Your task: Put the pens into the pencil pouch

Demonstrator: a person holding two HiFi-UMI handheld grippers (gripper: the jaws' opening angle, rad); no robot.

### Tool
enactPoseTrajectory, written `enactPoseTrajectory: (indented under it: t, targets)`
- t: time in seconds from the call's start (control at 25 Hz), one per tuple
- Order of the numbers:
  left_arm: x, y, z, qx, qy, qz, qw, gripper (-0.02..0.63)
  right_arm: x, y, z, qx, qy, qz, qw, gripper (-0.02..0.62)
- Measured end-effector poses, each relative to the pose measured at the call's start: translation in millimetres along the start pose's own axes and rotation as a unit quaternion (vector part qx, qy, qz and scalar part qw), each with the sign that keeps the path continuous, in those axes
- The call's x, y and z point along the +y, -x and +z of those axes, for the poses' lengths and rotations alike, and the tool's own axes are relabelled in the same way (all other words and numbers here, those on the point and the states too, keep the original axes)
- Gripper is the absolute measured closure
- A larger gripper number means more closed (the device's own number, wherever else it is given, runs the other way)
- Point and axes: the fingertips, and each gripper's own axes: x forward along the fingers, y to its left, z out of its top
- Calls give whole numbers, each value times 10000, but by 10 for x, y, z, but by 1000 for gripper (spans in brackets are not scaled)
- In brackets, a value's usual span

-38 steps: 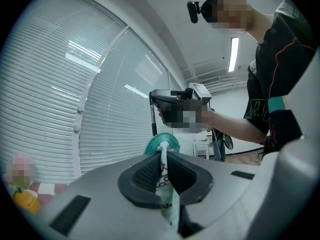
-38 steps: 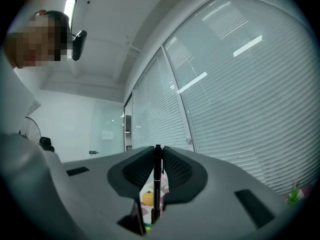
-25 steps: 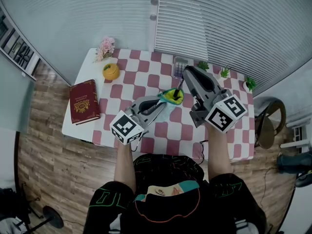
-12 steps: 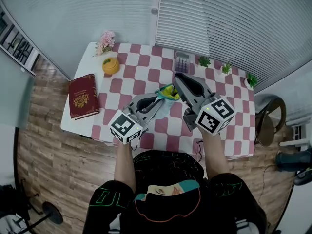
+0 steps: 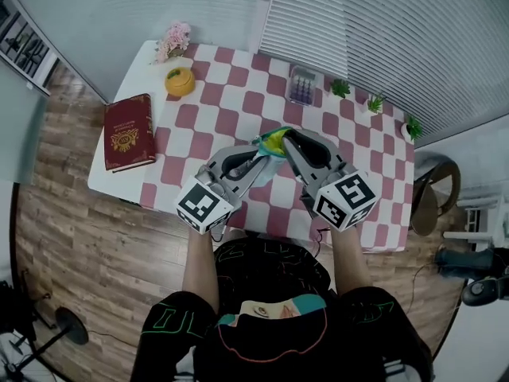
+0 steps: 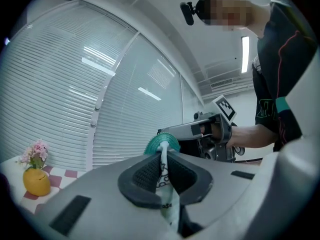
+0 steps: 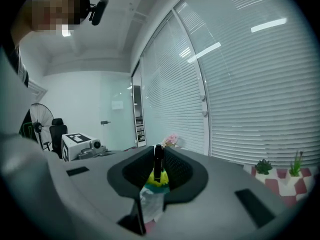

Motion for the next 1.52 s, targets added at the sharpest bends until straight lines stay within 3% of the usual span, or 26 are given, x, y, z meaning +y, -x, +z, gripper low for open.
enactPoseTrajectory:
  t: [0.36,0.64,0.84,1.04,1.52]
  targets:
    - [-26,75,-106,60,185,234,9995,586,-89,145,-113,-147,-471,-82,9987,525]
    - [-144,-125,-113,110,205,105,9997,586,-394,447,-228,-231,-751,-474,9958,591]
    - [-247,-441,-98,212,226,62,9995,586,-752,748,-324,-248,-833,-858,9925,592]
    - [-353,-852,-110,502,-17,126,9987,586,-1172,1132,-400,-304,-937,-1315,9864,594]
    - [-631,-1965,372,334,-223,204,9990,588,-2176,2229,-165,-754,-948,-2719,9547,594]
